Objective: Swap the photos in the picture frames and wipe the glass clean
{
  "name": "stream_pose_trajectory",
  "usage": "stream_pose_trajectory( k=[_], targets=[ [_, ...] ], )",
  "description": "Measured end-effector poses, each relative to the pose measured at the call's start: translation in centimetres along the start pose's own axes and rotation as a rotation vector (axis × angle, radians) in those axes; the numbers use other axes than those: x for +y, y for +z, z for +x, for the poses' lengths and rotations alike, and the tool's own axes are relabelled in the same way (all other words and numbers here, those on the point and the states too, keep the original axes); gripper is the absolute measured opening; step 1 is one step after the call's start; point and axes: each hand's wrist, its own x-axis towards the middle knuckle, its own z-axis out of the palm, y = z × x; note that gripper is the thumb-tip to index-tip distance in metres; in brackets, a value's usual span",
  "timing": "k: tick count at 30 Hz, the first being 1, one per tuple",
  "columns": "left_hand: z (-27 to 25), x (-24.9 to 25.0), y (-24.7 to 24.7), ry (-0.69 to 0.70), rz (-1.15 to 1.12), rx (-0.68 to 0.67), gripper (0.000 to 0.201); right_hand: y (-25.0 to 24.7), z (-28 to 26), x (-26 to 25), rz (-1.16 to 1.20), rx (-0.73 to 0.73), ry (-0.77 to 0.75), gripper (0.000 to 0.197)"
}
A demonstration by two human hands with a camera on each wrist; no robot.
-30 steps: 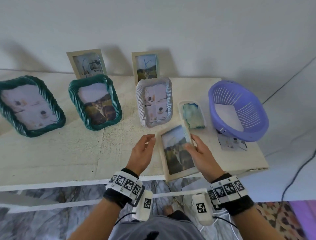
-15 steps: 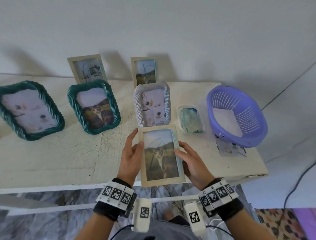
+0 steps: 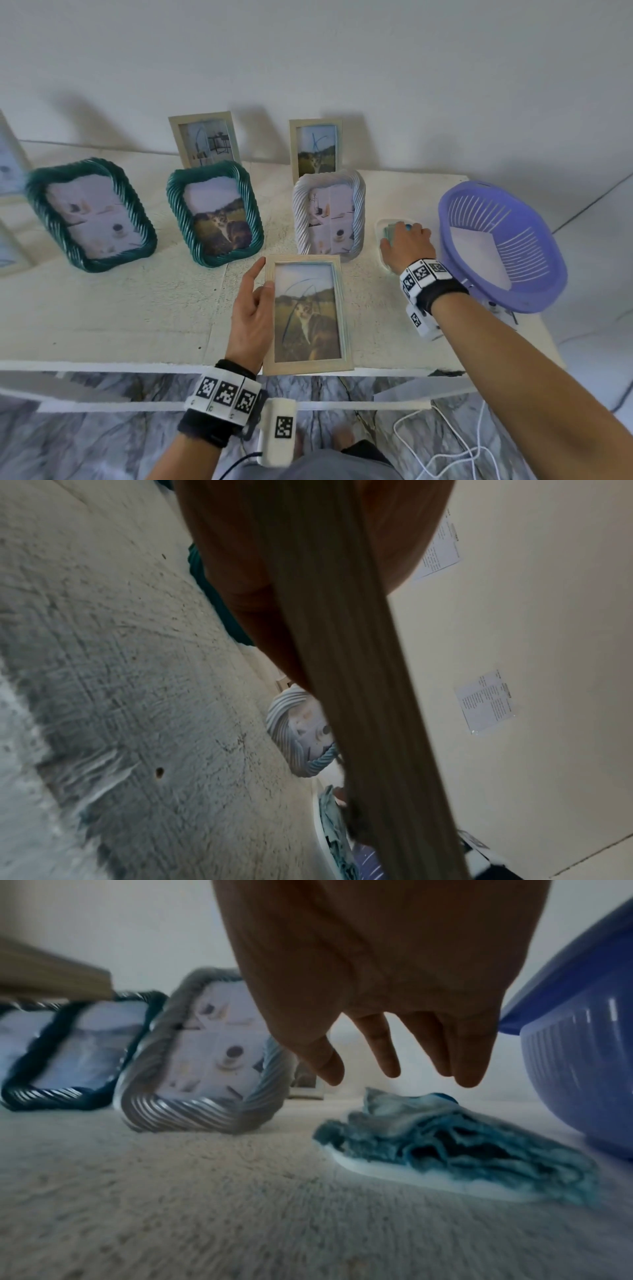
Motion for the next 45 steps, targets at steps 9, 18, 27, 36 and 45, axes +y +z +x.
stream_pose_trajectory(
  k=[9, 18, 27, 36, 45],
  targets=[
    [0.4, -0.8, -1.6, 0.005, -0.001, 0.051, 0.038, 1.9, 1.3, -0.1, -0.015, -0.047, 0.166, 0.049],
    [0.6, 0.4, -1.8, 0.050, -0.097, 0.018, 0.039, 0.3, -0.7, 0.2, 0.190, 0.166, 0.111, 0.036],
    [0.3, 1.9, -1.4, 0.095, -0.075, 0.002, 0.042, -3.0, -15.4, -6.7, 0.534, 0.290, -0.454, 0.036],
    [-0.2, 3.0, -0.7, 0.152, -0.073, 0.010, 0.042, -1.5, -17.2, -11.1, 0.332, 0.255, -0.431, 0.028],
    [-0.1, 3.7, -0.8, 0.154, -0.101, 0.038, 0.040, -2.7, -16.7, -10.4, 0.232, 0.236, -0.558, 0.029]
  ],
)
